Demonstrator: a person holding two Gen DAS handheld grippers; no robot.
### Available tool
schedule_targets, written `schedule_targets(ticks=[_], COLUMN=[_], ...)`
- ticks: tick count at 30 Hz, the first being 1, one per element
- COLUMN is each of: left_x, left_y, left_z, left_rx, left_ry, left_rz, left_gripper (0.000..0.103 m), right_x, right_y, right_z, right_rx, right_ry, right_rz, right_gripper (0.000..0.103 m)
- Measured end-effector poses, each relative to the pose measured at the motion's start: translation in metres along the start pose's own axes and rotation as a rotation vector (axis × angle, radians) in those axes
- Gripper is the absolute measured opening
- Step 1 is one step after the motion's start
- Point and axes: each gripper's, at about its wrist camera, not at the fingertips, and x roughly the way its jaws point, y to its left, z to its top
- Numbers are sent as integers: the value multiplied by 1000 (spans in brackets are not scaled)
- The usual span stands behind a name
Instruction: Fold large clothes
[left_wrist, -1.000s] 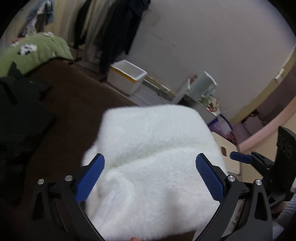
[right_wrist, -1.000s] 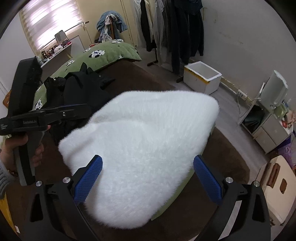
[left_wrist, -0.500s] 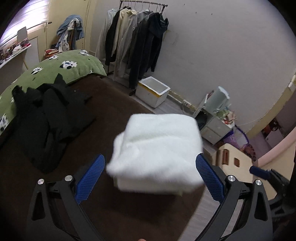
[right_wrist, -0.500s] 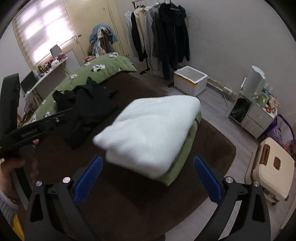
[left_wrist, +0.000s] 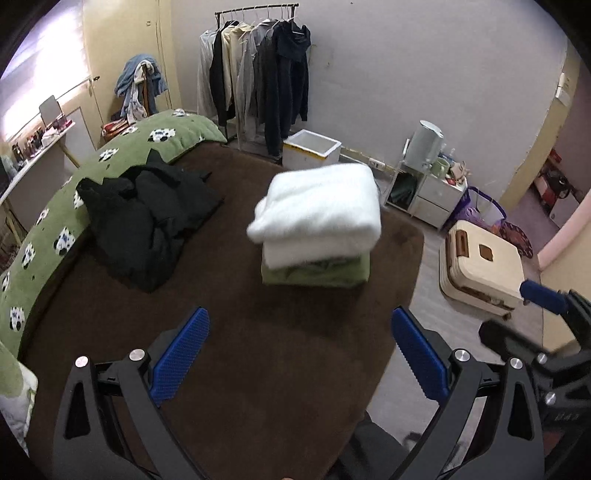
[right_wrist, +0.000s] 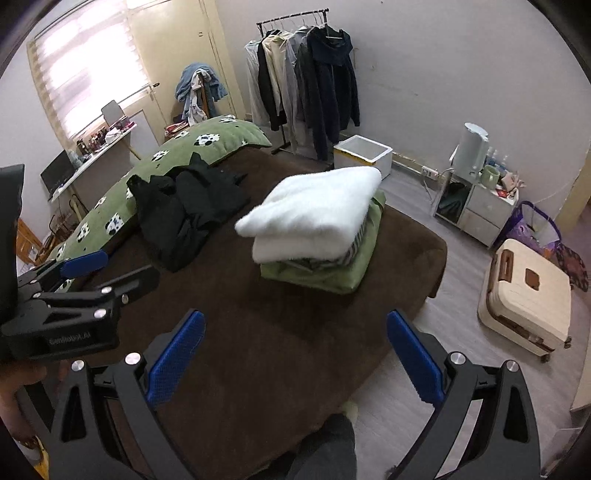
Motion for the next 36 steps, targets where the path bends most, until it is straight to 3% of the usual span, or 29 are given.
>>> schedule_targets(ticks=[8, 15, 23, 36], left_x=[-36, -37, -36, -21], left_y=[-2, -13, -35, -53], left_z=[-45, -57, -53, -22], left_rx=[-11, -26, 19, 26], left_ry=[-8, 9, -7, -39], left_rz=[34, 21, -21, -24], left_gripper=[96, 96, 96, 96], right_x=[-26, -37, -39, -25], right_y=[2, -5, -17, -44], right_z=[-35, -43, -42, -18], right_rx=[-34, -65, -73, -79], right_ry=[9, 2, -17, -29], right_rz=[-16, -31, -57, -75], right_gripper=[97, 97, 97, 97])
